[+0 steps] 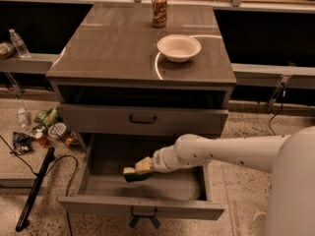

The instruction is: Place sponge into middle drawer

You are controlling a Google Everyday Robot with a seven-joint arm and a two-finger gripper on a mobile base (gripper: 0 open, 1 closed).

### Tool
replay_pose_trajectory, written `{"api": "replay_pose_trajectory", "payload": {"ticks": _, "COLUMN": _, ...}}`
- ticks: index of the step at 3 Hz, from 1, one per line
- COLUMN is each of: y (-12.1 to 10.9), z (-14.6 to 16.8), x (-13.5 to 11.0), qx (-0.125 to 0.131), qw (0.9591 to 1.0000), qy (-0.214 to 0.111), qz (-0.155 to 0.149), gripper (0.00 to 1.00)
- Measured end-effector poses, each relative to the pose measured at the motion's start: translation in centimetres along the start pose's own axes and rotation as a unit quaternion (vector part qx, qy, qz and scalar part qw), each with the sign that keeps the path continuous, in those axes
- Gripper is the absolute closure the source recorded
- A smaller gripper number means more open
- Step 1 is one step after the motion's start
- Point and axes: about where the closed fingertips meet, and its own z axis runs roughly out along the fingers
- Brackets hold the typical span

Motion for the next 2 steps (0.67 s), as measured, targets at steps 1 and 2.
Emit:
{"api": "replay_pose_trajectory", "payload": {"ticks": 1, "y": -1.2, "z": 1.23, "x": 0.28, "qx": 0.009, "qw": 0.9999, "qy": -0.007, "qz": 0.007, "gripper": 0.2}}
{"api": "replay_pose_trajectory", "payload": {"ticks": 2, "y": -1.4, "z": 0.53, "x": 0.26, "qx": 0.014, "qw": 0.9999, "qy": -0.009, "qz": 0.005, "gripper": 0.0}}
